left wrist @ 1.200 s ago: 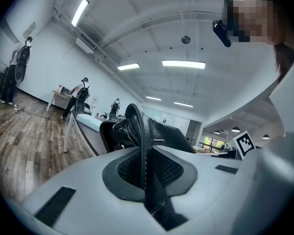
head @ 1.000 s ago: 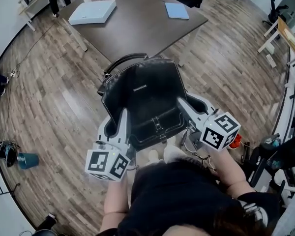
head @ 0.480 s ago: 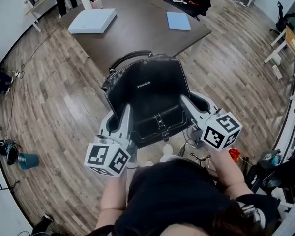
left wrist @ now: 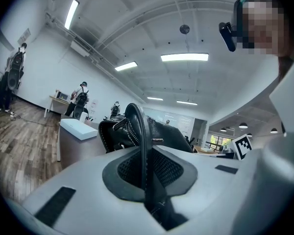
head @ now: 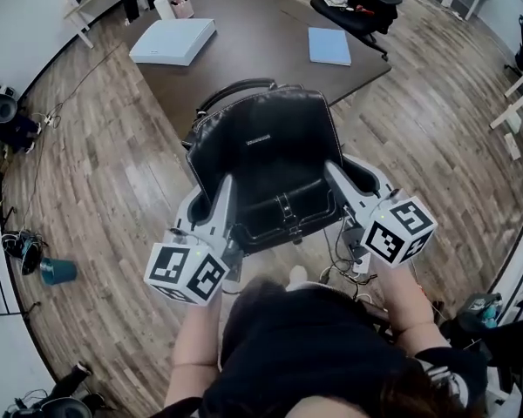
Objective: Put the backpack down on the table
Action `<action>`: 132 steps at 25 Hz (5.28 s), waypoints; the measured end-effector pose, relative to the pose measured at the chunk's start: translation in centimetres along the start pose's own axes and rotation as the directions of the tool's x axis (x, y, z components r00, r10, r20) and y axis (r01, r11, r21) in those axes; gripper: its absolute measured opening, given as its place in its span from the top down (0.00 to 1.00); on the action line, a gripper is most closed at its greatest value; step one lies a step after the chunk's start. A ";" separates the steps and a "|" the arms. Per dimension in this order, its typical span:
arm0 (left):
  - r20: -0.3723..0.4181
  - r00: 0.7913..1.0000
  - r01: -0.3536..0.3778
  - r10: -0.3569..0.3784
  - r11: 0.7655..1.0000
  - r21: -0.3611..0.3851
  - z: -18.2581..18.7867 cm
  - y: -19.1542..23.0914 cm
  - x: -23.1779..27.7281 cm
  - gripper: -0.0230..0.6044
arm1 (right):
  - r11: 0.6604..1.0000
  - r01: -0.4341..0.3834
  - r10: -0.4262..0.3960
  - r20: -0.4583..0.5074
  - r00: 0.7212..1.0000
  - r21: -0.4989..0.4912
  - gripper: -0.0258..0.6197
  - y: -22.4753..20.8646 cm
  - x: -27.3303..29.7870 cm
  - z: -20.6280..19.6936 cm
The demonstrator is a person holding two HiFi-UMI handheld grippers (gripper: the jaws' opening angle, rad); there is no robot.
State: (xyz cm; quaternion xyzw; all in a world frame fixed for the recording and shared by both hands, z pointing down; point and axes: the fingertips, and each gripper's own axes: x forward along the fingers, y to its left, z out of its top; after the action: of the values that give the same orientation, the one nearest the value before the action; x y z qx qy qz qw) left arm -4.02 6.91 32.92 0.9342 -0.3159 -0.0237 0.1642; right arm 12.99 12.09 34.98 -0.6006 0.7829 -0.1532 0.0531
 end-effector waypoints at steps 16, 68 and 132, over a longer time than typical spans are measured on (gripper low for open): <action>0.060 0.998 -0.025 0.024 1.000 0.005 5.1 7.6 7.7 0.87 | 0.998 -0.041 0.042 0.030 0.999 -0.042 0.81 -3.2 11.3 4.8; 0.153 0.893 -0.433 0.424 0.901 0.032 14.0 34.6 34.4 0.87 | 0.925 -0.375 0.368 -0.106 0.924 -0.066 0.81 -18.9 54.1 12.2; 0.075 0.805 -0.588 0.588 0.808 -0.033 8.8 41.4 29.9 0.73 | 0.955 -0.256 0.236 -0.140 0.962 -0.149 0.77 -19.5 55.5 8.0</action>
State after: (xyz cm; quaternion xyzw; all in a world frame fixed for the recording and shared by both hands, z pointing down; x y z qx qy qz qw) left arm -5.47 -44.44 39.74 0.7881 -0.5959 -0.0113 0.1542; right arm 18.03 -46.90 38.88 -0.4902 0.8635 -0.1159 -0.0256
